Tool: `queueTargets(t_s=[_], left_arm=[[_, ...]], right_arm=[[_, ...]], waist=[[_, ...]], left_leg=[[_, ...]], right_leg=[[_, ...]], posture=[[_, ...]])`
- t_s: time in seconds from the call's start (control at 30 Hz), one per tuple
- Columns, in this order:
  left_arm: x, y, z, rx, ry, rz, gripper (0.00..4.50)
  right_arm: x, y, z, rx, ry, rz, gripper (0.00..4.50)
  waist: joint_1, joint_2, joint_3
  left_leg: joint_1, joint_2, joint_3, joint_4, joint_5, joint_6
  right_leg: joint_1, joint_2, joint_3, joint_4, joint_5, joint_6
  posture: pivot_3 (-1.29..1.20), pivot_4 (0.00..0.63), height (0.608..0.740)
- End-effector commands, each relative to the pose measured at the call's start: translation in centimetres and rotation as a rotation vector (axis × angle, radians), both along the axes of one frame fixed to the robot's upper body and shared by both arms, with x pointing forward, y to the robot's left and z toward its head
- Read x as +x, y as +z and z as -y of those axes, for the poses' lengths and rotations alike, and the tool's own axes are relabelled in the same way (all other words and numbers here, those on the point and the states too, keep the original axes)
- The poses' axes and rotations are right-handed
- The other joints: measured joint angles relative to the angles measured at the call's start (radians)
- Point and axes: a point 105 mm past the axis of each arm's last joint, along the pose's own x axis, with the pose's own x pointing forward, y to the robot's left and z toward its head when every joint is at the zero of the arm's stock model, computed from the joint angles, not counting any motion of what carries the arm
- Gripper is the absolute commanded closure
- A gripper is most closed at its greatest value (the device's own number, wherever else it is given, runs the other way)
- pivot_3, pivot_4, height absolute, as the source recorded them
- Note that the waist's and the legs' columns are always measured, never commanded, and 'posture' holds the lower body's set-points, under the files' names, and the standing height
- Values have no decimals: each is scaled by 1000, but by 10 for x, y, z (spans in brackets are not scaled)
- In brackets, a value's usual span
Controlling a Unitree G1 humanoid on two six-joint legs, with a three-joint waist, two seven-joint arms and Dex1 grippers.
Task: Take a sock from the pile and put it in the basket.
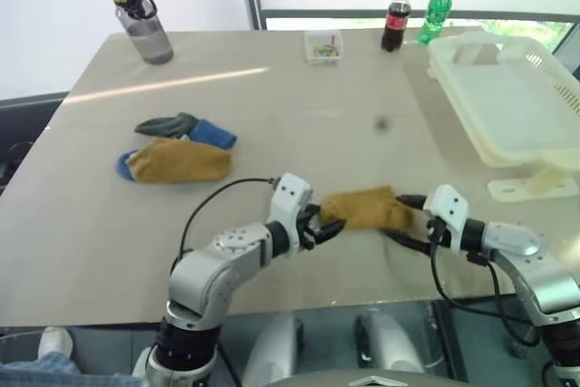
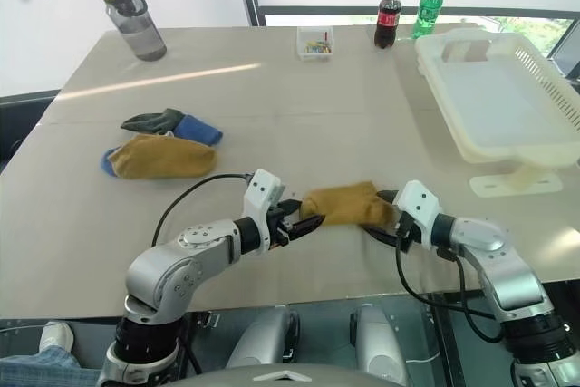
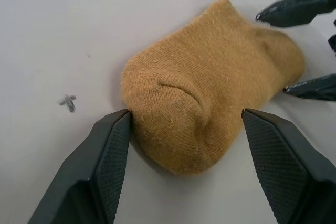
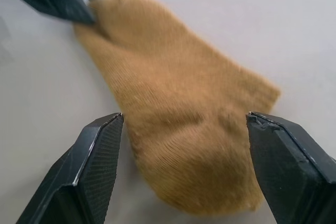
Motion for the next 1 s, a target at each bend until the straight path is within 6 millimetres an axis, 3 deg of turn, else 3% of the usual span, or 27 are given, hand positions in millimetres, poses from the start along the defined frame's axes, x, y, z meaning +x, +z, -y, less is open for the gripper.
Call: queueTargets(t_s=[0.03,0.33,0.43,0.57,0.63,0.73,0.83,1.0], left_arm=[[-6,8,1,-20,-25,21,987],[-11,9,0,-29,-27,16,987],[-2,22,-10,-18,0,105,987],[9,51,-20,-55,30,245,987],[20,60,-31,-47,99,302,987],[42,56,-53,59,235,329,987],[58,52,-76,196,344,373,987],[70,51,-100,247,469,399,987]], right_arm=[[6,16,2,4,5,89,685],[10,14,8,-11,-6,95,685],[2,38,6,172,8,44,685],[-13,60,9,290,57,-40,685],[-19,71,11,324,79,-56,685],[-24,83,12,351,95,-69,685],[-25,85,14,330,90,-73,685],[-29,85,14,304,102,-71,685]], waist=[[0,0,0],[0,0,0],[0,0,0],[1,0,0],[4,0,1],[5,0,1],[1,0,1],[2,0,1]], left_leg=[[0,0,0,0,0,0],[0,0,0,0,0,0],[0,0,-1,0,0,0],[0,0,-1,0,0,0],[0,0,-2,0,0,0],[0,-1,-1,0,0,0],[0,0,0,0,0,0],[-1,0,1,0,0,0]], right_leg=[[0,0,0,0,0,0],[0,0,1,0,0,0],[0,0,1,0,0,0],[0,0,1,1,0,0],[0,-1,1,0,0,0],[0,-1,1,0,0,0],[0,0,1,0,0,0],[0,0,0,0,0,0]], posture=[[0,150,740],[0,150,740],[0,150,740],[0,150,740],[0,150,740],[0,150,740],[0,150,740],[0,150,740]])
